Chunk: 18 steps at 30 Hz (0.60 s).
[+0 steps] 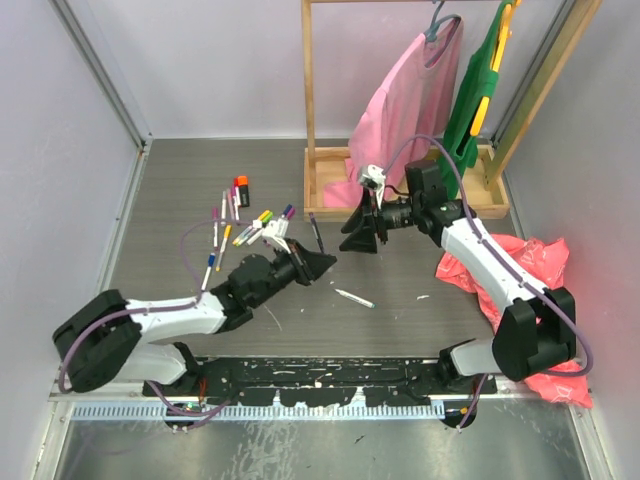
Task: Open the pen caps
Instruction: Pick up the pen from the center of the board.
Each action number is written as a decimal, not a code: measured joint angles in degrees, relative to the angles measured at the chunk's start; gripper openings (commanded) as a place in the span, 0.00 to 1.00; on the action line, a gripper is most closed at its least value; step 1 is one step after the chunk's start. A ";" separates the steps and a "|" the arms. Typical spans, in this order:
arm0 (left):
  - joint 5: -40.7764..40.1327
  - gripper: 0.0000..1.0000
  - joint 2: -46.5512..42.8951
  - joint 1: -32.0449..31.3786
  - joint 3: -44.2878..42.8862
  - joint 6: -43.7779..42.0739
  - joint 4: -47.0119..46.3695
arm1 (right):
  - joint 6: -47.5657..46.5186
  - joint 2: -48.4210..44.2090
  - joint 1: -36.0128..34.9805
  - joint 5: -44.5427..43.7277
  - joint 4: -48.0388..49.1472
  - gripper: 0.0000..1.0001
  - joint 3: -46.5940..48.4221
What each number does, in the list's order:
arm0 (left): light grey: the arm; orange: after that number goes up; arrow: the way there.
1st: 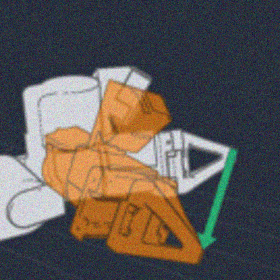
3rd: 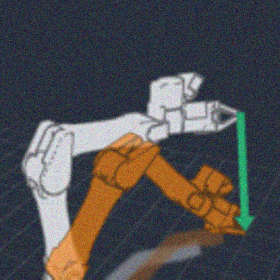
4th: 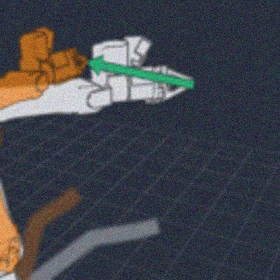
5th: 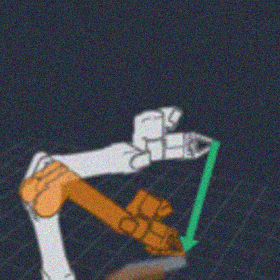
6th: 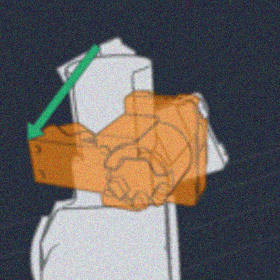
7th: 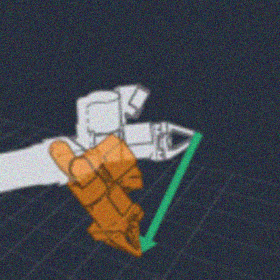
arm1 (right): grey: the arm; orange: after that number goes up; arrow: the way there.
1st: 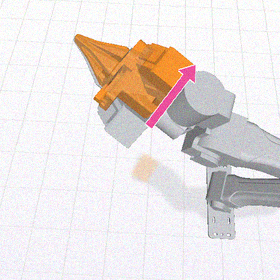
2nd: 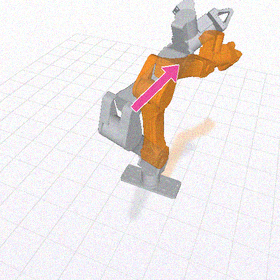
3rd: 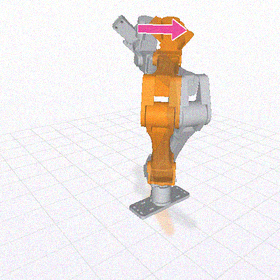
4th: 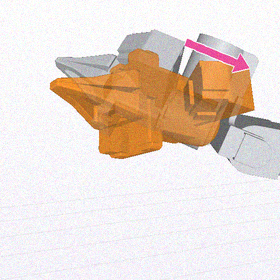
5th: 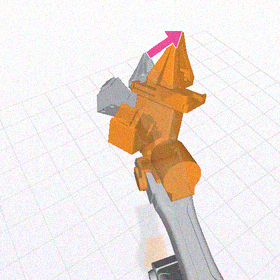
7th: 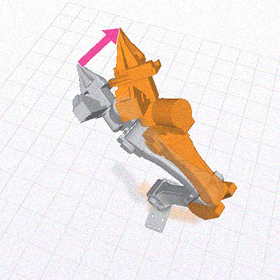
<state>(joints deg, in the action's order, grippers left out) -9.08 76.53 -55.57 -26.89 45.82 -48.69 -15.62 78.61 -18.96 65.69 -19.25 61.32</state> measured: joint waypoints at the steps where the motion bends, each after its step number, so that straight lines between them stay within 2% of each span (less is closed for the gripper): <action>1: 3.13 0.00 -1.88 1.99 -0.15 -0.44 3.43 | -3.89 -0.26 0.07 -0.44 -2.84 0.61 1.09; 4: 11.96 0.00 -6.27 6.69 -2.01 -2.60 13.66 | -15.17 -2.03 0.09 -1.66 -9.60 0.62 2.25; 9: 24.83 0.00 -9.55 10.03 -8.02 -9.11 30.08 | -33.64 -7.98 -0.24 -4.59 -18.29 0.73 0.90; 15: 37.42 0.00 -5.99 10.23 -14.78 -14.84 43.30 | -55.45 -14.38 -3.15 -7.34 -25.00 0.75 -5.01; 18: 41.51 0.00 -2.67 10.25 -17.05 -16.33 46.62 | -61.44 -14.19 -5.09 -9.40 -26.93 0.74 -6.21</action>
<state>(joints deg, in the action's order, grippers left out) 32.42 73.87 -45.32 -43.94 29.50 -2.07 -77.06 64.42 -24.05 56.29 -46.17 55.11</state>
